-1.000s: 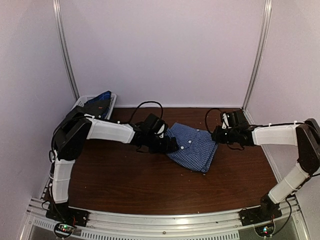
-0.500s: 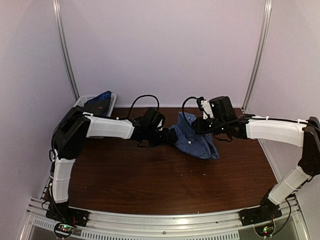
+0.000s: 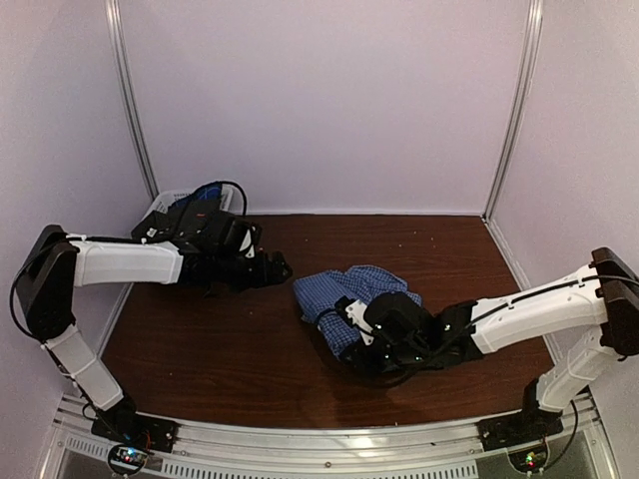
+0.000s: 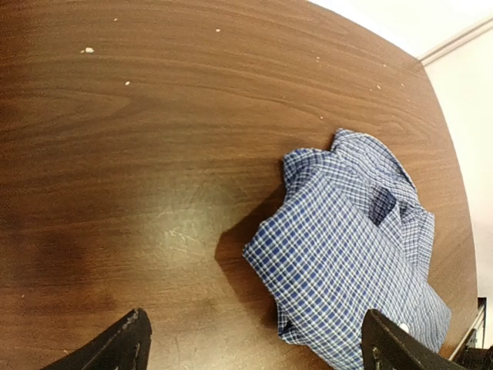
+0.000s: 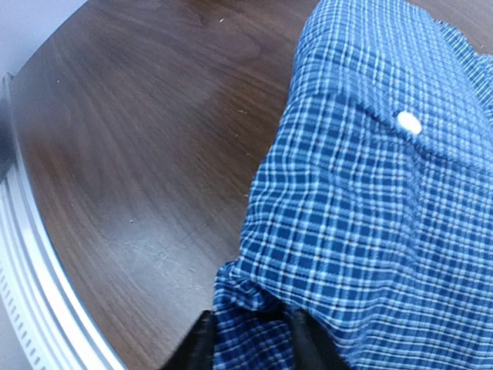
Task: Fold and stack the long sleeve shirts
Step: Flatten out the crumpled shirt at the center of the board.
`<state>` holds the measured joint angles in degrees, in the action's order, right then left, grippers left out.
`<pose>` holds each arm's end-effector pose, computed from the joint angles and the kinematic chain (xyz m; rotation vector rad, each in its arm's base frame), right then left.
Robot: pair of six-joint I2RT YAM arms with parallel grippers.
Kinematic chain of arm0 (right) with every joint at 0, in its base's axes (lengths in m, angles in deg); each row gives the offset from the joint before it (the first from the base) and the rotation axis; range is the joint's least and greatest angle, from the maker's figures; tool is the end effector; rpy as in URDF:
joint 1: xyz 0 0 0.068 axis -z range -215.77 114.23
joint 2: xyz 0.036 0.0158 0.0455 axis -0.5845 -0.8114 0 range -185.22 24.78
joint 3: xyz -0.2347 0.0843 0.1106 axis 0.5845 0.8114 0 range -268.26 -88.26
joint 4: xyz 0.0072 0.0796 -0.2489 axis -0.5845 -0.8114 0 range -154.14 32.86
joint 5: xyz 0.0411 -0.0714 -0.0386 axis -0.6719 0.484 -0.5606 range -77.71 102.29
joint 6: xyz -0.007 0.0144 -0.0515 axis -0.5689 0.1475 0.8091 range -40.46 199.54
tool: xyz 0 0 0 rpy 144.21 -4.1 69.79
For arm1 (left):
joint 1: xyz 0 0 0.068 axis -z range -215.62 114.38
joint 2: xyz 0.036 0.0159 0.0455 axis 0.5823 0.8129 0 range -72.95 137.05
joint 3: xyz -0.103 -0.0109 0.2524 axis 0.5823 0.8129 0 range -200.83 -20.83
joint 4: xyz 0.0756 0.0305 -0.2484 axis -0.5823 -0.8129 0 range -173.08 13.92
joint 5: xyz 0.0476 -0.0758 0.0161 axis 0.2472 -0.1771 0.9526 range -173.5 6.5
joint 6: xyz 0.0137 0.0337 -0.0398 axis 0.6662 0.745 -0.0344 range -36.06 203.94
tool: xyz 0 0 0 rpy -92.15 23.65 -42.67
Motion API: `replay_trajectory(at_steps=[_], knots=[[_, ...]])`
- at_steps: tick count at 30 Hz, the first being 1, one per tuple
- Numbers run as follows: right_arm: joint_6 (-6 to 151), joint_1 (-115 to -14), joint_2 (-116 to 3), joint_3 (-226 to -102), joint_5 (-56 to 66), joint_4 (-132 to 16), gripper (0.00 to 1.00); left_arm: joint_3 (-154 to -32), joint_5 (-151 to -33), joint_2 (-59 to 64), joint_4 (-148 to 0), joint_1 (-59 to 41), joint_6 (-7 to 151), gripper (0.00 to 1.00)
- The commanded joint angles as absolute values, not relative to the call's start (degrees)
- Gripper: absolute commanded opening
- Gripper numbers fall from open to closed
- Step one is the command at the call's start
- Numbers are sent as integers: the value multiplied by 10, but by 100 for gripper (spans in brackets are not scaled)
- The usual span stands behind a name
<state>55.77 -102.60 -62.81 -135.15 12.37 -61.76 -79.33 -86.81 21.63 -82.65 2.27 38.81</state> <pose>0.1223 0.2856 0.1850 -0.9150 2.3215 0.7278 0.2789 -0.2196 0.2066 -0.1237 2.4479 -0.7650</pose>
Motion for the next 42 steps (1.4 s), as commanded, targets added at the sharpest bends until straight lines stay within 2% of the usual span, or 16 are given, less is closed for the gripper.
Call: replay_trajectory(at_steps=[1,5,7,9,15,21,29,33,37,42], knots=[[532,-1017,-563,-1360,191,-633,50,-808,-910,212,-849,32,459,96],[535,-994,-530,-1372,197,-671,72,-822,-908,224,-875,53,486,96],[534,-976,-515,-1366,200,-677,78,-827,-916,236,-877,54,492,95],[522,-944,-508,-1360,205,-685,79,-838,-921,253,-878,54,496,95],[483,-825,-509,-1333,199,-701,79,-890,-915,319,-895,54,501,93],[479,-722,-530,-1299,140,-653,78,-926,-907,364,-907,54,489,92],[491,-678,-609,-1292,124,-606,75,-945,-925,379,-905,54,480,84],[493,-666,-652,-1299,89,-574,73,-944,-933,379,-905,56,480,77],[497,-666,-692,-1321,79,-573,69,-946,-942,376,-906,61,485,66],[499,-666,-731,-1353,69,-554,57,-956,-954,376,-908,65,501,54]])
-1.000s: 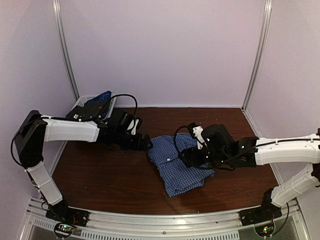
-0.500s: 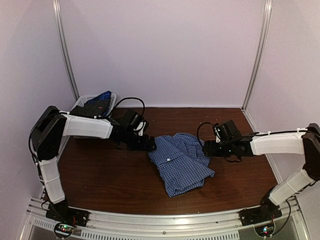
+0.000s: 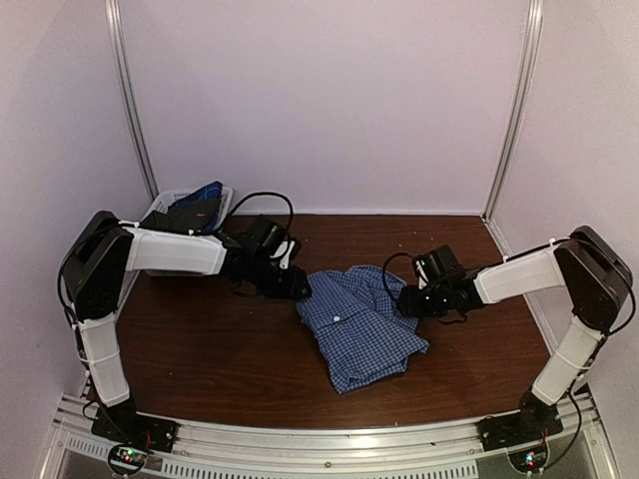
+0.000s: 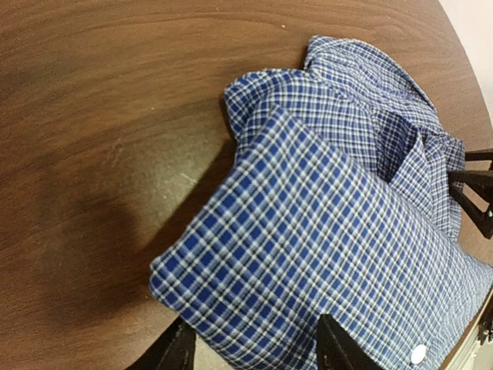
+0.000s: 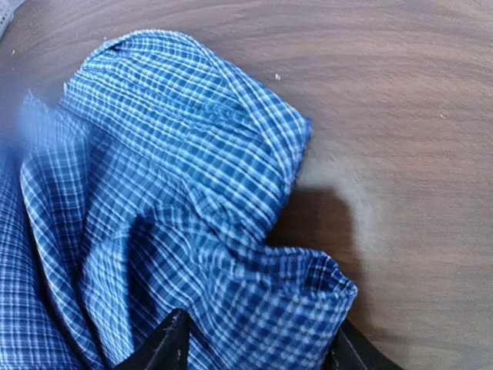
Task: Fold and stack the long sleeve shirts
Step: Flatten out the crumpled shirt at the center of the board.
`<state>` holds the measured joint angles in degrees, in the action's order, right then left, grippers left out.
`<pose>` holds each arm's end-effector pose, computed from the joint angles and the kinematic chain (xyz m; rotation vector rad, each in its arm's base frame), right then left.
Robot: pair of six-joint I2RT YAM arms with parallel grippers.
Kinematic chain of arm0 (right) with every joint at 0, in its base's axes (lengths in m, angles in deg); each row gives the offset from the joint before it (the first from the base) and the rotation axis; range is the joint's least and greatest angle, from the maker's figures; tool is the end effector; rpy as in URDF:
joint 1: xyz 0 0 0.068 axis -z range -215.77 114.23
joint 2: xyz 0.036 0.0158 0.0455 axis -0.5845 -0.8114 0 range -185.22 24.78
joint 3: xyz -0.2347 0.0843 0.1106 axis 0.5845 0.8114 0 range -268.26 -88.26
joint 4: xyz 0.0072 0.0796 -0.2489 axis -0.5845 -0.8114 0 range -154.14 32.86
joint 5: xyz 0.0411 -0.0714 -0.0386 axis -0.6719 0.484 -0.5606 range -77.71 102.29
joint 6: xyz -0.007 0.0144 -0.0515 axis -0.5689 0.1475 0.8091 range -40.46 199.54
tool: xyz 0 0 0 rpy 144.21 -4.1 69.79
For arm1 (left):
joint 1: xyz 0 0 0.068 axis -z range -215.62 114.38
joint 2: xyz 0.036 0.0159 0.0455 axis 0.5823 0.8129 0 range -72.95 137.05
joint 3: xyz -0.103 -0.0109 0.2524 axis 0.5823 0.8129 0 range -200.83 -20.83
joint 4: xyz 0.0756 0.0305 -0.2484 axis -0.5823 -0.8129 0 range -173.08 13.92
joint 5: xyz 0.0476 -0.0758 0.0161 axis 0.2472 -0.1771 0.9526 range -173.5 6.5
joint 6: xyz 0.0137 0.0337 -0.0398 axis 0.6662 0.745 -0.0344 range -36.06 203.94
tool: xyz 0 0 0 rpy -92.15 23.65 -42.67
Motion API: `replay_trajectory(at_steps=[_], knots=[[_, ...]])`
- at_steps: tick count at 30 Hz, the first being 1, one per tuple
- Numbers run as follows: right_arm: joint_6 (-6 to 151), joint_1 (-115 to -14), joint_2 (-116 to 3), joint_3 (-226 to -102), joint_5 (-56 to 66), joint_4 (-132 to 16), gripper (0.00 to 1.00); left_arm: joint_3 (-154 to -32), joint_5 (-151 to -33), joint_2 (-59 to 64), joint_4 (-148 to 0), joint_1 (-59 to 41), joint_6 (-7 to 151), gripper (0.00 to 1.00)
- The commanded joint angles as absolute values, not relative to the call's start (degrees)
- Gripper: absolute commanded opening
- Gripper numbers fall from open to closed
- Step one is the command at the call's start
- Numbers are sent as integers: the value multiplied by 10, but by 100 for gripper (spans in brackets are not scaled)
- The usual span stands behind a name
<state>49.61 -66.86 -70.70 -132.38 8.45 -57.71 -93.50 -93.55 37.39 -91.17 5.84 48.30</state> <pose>0.2664 0.1634 0.1362 -0.0552 2.5524 0.5209 0.3019 -0.2750 0.1720 0.2124 2.6357 -0.7365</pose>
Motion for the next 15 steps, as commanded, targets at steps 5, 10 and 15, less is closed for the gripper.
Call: replay_trajectory(at_steps=[5,10,15], knots=[[505,-666,-755,-1381,69,-563,31,-968,-959,377,-925,69,516,33],[516,-665,-775,-1431,87,-588,10,-980,-963,368,-945,71,522,13],[528,-650,-798,-1494,120,-607,0,-1003,-967,340,-977,75,523,8]])
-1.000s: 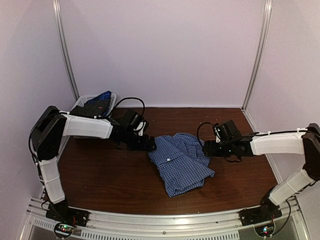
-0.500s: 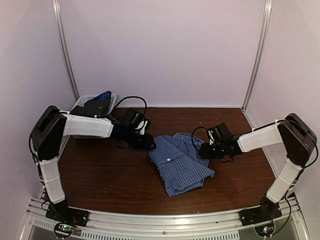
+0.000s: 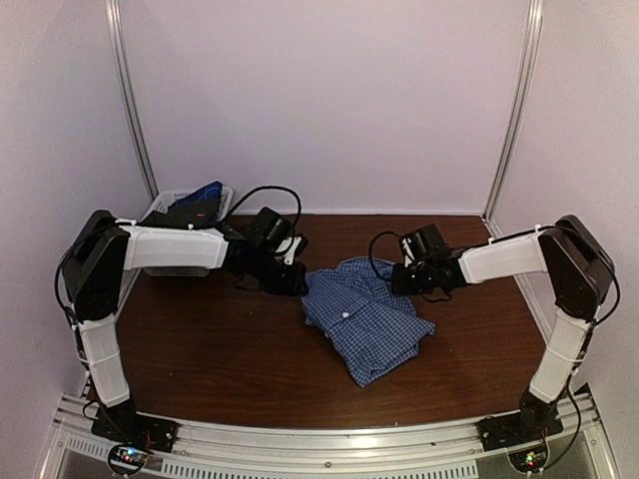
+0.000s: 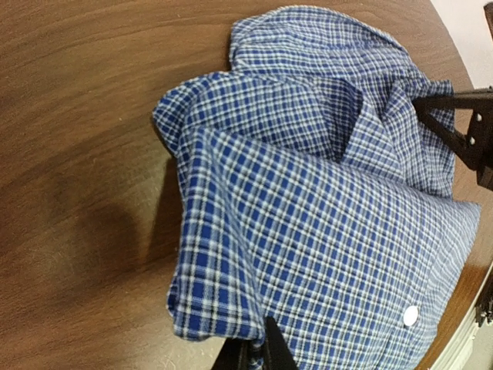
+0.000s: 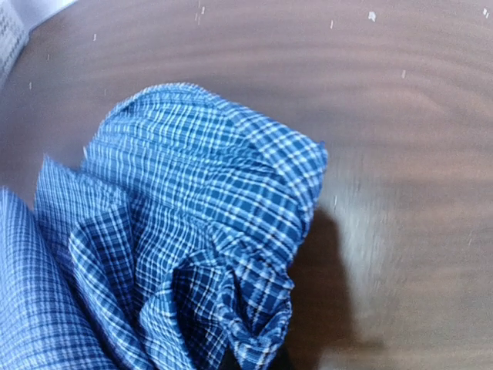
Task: Fold and stack the long sleeve shirts
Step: Flatten out the crumpled shirt at the center of the board.
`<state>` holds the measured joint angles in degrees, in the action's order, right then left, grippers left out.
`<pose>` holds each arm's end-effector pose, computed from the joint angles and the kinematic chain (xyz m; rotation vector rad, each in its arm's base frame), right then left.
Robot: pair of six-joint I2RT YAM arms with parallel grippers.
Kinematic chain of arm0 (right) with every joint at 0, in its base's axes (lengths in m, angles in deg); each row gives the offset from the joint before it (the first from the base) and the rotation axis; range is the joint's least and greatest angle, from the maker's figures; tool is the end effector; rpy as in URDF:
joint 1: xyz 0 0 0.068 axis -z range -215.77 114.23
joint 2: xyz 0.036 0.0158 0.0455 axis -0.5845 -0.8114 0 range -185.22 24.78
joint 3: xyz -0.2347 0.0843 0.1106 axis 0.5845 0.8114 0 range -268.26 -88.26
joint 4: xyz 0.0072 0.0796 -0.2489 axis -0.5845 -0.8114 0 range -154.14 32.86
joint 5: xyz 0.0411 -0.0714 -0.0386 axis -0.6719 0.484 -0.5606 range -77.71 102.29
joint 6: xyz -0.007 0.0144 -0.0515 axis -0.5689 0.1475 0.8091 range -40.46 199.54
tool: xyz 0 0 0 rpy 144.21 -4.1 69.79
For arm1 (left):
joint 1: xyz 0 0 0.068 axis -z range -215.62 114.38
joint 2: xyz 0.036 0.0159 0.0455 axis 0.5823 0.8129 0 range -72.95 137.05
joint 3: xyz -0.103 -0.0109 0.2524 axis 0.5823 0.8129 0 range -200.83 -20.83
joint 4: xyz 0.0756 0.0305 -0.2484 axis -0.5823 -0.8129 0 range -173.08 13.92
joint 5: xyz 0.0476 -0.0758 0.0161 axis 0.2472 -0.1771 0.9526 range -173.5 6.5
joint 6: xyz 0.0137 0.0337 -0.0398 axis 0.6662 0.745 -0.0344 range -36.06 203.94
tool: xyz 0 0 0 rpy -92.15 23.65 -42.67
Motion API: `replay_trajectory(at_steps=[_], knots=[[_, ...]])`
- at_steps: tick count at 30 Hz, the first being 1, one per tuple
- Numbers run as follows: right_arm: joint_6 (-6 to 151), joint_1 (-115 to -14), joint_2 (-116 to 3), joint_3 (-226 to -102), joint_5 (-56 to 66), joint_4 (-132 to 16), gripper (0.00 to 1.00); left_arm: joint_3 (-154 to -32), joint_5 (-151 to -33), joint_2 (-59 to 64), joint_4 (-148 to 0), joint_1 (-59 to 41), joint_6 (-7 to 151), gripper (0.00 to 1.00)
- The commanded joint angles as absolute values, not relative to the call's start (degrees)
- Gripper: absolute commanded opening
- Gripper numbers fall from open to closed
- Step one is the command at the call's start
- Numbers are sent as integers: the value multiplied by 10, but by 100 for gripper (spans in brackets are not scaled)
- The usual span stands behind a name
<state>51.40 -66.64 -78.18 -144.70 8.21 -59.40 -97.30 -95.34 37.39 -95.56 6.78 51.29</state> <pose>0.3106 0.1886 0.1519 -0.0927 2.4942 0.5397 0.3005 -0.2843 0.1870 0.3167 2.6387 -0.7541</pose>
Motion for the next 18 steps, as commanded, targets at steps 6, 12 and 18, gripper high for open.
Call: replay_trajectory(at_steps=[6,12,18], knots=[[530,-612,-847,-1593,120,-609,0,-1005,-981,295,-1011,90,510,4],[531,-584,-923,-1701,120,-617,0,-938,-979,251,-1014,145,463,3],[544,-569,-993,-1772,120,-645,0,-829,-984,230,-960,187,400,3]])
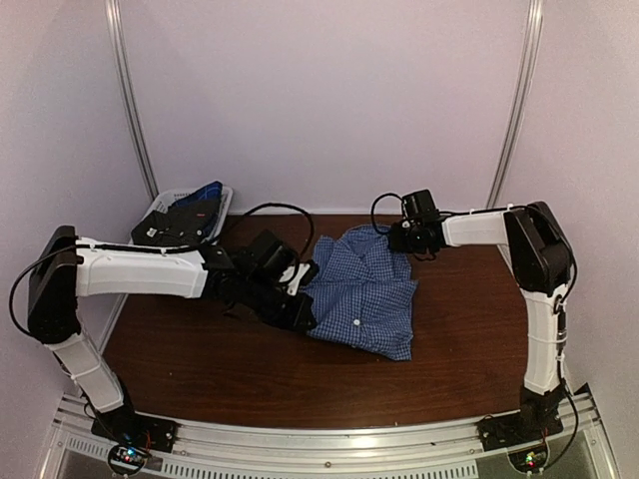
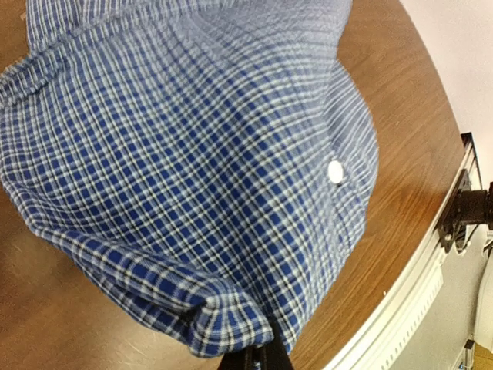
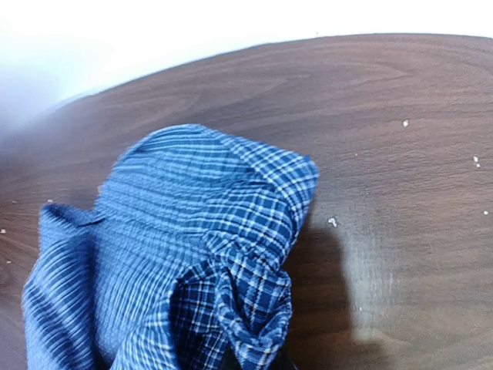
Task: Fold and stack the long sleeve shirts
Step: Flatten out the crumpled shirt at the center of the board.
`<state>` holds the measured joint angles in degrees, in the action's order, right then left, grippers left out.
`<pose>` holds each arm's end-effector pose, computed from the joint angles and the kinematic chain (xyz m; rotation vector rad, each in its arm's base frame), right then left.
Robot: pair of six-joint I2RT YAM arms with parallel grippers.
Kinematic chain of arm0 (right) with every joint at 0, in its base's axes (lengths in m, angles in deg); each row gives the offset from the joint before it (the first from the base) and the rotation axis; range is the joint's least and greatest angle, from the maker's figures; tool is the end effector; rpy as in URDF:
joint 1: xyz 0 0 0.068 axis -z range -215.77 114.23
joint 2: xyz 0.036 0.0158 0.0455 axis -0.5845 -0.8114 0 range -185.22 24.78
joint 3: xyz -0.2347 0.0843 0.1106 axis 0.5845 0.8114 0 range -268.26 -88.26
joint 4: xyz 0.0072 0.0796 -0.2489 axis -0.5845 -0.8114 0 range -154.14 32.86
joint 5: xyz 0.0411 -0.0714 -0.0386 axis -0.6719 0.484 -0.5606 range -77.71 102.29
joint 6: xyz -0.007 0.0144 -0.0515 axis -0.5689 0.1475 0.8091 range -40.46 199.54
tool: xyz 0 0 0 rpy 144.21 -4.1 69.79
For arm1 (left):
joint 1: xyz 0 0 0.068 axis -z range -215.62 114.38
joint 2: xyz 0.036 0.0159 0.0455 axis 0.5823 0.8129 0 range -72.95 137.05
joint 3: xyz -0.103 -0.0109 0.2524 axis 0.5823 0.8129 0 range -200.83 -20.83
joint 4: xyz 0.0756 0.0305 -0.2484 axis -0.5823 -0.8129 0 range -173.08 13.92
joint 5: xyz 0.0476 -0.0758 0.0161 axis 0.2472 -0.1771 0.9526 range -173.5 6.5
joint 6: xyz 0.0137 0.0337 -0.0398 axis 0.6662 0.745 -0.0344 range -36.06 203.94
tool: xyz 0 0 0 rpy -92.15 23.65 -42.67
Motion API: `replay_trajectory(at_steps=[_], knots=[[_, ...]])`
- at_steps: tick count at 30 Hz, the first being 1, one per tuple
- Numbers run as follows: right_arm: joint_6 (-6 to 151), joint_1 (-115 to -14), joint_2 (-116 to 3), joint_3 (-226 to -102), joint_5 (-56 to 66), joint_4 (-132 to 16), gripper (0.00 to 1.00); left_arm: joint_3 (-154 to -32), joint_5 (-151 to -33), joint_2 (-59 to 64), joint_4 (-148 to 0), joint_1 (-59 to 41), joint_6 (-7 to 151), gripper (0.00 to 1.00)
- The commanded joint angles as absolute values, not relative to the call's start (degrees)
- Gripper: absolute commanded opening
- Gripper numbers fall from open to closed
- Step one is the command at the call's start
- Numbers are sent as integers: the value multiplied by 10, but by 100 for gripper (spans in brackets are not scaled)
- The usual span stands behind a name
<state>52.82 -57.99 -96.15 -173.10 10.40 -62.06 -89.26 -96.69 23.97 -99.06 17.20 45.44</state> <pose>0.4361 0.1794 0.1722 0.0742 2.3320 0.4754 0.2132 -0.2945 0.2264 0.4435 2.6573 -0.8902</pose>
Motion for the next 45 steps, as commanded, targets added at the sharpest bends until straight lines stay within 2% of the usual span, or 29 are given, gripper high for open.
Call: replay_trajectory(at_steps=[1,2,4,6,9,10,13,22,29,40,45], knots=[[549,-566,-1003,-1785,120,-653,0,-819,-986,230,-952,190,395,4],[556,-565,-1010,-1796,120,-664,0,-813,-985,230,-948,192,392,7],[572,-565,-1018,-1814,119,-683,8,-813,-973,230,-948,192,391,19],[586,-565,-1013,-1816,120,-696,21,-822,-955,228,-955,192,394,40],[603,-565,-988,-1803,129,-712,47,-843,-924,223,-967,192,405,57],[607,-565,-975,-1793,134,-713,55,-852,-911,222,-973,192,410,60],[615,-566,-921,-1753,138,-716,67,-877,-884,227,-981,184,427,64],[586,-590,-747,-1540,97,-689,70,-927,-881,291,-956,99,474,65],[547,-605,-670,-1414,66,-657,69,-968,-895,357,-947,61,496,65],[533,-611,-688,-1395,24,-619,69,-996,-931,427,-921,30,494,64],[531,-620,-704,-1408,14,-619,66,-1015,-956,452,-918,29,492,58]])
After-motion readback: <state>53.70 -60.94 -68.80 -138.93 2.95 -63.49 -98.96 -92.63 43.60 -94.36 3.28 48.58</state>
